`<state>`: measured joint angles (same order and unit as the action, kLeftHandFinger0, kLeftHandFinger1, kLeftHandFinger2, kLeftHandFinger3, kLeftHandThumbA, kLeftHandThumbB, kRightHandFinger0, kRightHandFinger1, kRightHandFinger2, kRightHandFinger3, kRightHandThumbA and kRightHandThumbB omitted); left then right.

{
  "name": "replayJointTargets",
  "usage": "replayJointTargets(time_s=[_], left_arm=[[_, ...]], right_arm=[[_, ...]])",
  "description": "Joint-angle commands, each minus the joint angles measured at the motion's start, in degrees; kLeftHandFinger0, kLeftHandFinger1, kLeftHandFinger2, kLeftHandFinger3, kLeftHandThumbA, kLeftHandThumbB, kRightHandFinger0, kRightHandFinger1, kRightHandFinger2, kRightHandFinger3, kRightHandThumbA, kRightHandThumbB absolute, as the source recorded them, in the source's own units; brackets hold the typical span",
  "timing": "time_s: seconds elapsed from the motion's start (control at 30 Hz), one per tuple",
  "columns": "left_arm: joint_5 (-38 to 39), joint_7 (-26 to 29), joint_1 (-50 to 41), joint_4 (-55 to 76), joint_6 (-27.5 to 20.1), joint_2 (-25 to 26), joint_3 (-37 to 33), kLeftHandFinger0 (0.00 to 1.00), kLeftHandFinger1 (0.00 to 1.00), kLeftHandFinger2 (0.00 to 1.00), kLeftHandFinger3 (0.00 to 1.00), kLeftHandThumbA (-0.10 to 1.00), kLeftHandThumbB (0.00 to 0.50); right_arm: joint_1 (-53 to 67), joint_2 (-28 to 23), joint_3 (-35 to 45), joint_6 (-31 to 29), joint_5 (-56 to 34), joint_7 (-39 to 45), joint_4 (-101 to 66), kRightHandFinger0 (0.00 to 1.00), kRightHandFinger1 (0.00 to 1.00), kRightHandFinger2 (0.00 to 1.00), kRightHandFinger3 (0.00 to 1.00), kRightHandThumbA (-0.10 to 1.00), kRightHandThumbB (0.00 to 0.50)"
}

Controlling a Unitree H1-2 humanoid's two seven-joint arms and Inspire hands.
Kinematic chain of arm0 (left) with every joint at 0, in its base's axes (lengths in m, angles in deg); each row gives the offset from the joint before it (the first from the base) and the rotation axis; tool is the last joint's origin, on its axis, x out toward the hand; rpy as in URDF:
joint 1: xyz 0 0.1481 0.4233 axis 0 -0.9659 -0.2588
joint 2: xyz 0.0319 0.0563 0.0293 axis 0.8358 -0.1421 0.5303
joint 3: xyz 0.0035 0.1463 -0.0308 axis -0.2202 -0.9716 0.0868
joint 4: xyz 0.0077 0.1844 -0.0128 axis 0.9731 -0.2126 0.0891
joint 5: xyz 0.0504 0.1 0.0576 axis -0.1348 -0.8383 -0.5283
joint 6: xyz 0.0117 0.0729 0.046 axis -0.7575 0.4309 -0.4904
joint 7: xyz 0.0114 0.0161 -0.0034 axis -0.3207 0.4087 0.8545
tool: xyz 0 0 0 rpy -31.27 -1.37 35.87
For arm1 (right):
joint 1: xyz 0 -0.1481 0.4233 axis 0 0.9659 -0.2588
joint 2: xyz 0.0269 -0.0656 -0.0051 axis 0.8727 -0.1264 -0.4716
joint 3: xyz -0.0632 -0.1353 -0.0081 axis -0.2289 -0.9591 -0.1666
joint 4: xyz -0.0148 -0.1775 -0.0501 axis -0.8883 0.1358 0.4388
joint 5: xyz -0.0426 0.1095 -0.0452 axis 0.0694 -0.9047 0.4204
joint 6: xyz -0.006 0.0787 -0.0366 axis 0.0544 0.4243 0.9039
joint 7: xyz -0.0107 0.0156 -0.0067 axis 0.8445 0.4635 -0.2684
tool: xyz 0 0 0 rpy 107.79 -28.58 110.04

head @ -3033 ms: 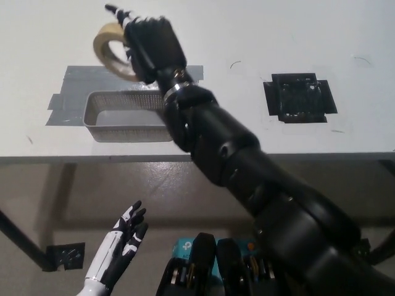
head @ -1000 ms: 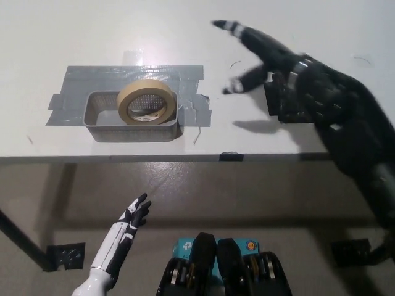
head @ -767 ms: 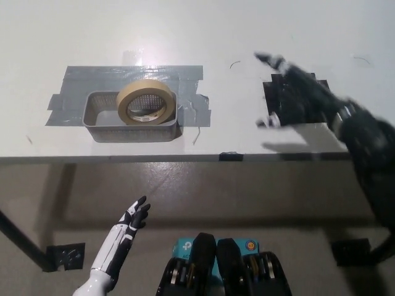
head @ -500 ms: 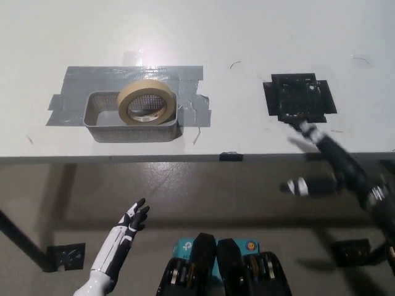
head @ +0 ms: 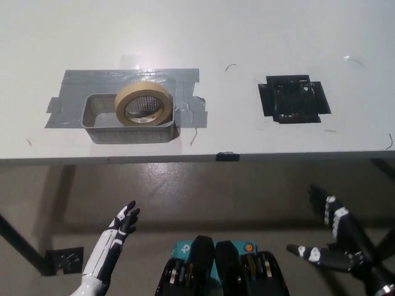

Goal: The robot picks the tape placed on the black area with right hand and places it in the small grey container.

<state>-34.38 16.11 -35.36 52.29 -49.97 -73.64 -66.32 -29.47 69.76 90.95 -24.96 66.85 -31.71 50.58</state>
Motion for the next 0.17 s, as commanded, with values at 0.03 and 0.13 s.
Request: replayJointTargets(time_s=[0.03,0.13], left_arm=[[1.34,1.29,0.07,0.3,-4.13,-0.35,1.71,1.0,1.0,1.0,1.0,1.0,0.159],[1.4,1.14,0.99,-0.43,-4.54,-0.32,2.31,1.0,1.0,1.0,1.0,1.0,0.149]], right_arm=[[-0.87,-0.17,0.25,-8.88,-0.22,-3.18,3.7,1.0,1.0,1.0,1.0,1.0,0.13],[-2.03,-0.08,-0.06,-9.74,-0.77,-3.1,5.11,1.0,1.0,1.0,1.0,1.0,0.117]])
